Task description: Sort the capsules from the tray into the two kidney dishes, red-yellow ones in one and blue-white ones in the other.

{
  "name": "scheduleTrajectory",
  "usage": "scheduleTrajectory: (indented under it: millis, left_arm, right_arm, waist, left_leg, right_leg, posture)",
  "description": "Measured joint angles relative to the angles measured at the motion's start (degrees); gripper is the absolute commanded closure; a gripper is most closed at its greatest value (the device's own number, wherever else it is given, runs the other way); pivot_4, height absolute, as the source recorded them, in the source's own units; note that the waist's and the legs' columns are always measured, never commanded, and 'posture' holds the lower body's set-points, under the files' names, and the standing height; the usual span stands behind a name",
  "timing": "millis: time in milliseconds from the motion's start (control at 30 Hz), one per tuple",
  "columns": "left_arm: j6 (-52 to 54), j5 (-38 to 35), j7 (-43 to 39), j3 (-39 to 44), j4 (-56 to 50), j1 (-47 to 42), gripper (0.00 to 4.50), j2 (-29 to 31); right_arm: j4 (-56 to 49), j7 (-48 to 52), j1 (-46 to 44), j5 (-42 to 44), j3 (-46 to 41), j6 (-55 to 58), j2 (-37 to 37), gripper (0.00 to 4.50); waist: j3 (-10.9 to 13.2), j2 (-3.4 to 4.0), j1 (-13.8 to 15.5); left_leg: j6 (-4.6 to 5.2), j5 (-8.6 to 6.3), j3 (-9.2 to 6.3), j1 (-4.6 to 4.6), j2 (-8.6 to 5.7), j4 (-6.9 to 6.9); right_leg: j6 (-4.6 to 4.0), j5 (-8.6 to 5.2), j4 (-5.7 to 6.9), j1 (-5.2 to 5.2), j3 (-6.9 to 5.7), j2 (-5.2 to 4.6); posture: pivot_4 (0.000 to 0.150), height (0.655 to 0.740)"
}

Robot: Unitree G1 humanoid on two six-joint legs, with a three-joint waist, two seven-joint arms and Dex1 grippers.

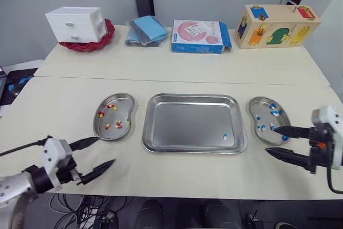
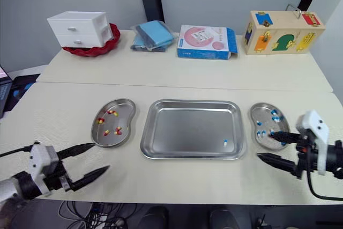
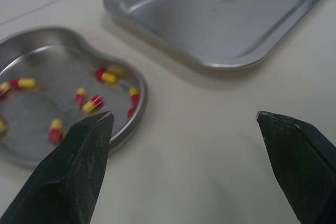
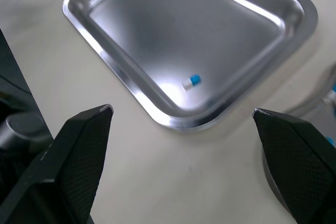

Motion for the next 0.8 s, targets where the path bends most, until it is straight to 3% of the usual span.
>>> scheduleTrajectory:
  millis: [200, 267, 400, 567, 800]
  left_arm:
    - [-8.92, -1.86, -5.27, -8.61, -0.82, -0.38, 0.01, -6.92]
    - [-10.29, -1.88, -6.06, -10.44, -0.96, -0.29, 0.01, -7.61]
    - [-15.95, -5.41, -10.59, -13.72, -0.63, -0.41, 0.01, -11.56]
    - [-19.73, -6.91, -12.85, -14.83, 0.37, -0.57, 0.01, -12.51]
    - [-22.93, -7.57, -13.65, -15.48, 1.78, -0.36, 0.01, -12.84]
  right_arm:
    - [-3.41, -20.38, -14.29, 0.87, 13.44, 13.39, 5.92, 0.0]
    - [-3.56, -22.94, -14.83, 0.89, 15.64, 15.2, 6.71, 0.0]
    - [-3.2, -32.9, -22.38, -1.87, 22.92, 21.68, 15.34, 0.0]
    - [-2.29, -39.33, -27.39, -5.13, 27.61, 27.53, 21.9, 0.0]
    - [-2.1, -42.34, -29.0, -10.16, 31.0, 32.8, 24.47, 0.0]
  waist:
    - [-0.05, -0.03, -0.01]
    - [-0.05, -0.03, 0.18]
    - [-0.11, 0.05, -0.18]
    - [-0.12, 0.08, -0.11]
    - [-0.13, 0.09, -0.06]
  left_leg:
    - [0.0, 0.0, -0.02, -0.1, -0.01, 0.03]
    - [0.0, 0.0, -0.12, -0.26, 0.0, 0.02]
    - [0.0, 0.0, -0.08, -0.26, 0.01, 0.04]
    - [0.0, 0.01, -0.07, -0.36, 0.0, 0.05]
    - [0.01, 0.01, -0.07, -0.37, 0.0, 0.07]
  right_leg:
    - [0.0, 0.01, 0.01, -0.13, -0.01, 0.0]
    - [0.0, 0.01, 0.02, -0.26, -0.1, 0.01]
    - [-0.02, 0.02, 0.12, -0.33, -0.06, 0.02]
    - [-0.03, 0.01, 0.29, -0.55, -0.03, 0.04]
    - [-0.04, 0.01, 0.36, -0.6, -0.03, 0.04]
  posture:
    - [0.15, 0.74]
    - [0.15, 0.74]
    - [0.15, 0.74]
    - [0.15, 0.74]
    - [0.15, 0.74]
